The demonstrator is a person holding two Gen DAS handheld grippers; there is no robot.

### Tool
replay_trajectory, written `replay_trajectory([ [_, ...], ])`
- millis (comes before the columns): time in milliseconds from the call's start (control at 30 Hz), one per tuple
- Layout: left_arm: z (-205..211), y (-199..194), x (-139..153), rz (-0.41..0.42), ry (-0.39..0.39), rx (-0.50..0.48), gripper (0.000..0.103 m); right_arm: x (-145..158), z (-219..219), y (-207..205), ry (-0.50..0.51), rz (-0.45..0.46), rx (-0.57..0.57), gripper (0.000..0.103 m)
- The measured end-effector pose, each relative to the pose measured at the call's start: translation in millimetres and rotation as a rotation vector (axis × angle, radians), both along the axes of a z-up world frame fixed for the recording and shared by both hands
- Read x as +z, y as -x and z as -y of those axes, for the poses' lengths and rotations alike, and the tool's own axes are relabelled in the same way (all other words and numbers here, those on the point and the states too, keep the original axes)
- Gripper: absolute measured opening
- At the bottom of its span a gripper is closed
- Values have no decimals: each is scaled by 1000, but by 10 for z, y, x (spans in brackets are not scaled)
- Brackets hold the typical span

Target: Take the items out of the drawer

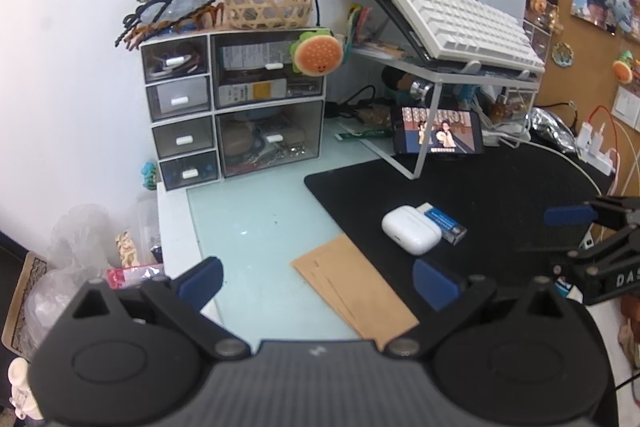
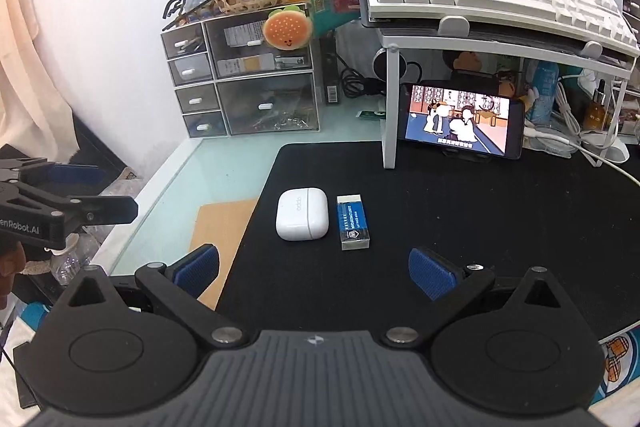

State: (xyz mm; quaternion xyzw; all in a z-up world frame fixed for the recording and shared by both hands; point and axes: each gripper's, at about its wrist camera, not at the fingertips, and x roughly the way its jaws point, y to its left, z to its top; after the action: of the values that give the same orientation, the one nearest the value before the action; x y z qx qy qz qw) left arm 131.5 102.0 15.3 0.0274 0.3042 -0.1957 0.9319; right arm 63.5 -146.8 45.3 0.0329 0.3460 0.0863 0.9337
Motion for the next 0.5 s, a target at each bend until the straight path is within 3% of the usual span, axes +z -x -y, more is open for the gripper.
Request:
replay_trajectory([
  [500,11,23,-51,-4,-25,-14,103,-66,-90,-30,14,-24,31,103],
])
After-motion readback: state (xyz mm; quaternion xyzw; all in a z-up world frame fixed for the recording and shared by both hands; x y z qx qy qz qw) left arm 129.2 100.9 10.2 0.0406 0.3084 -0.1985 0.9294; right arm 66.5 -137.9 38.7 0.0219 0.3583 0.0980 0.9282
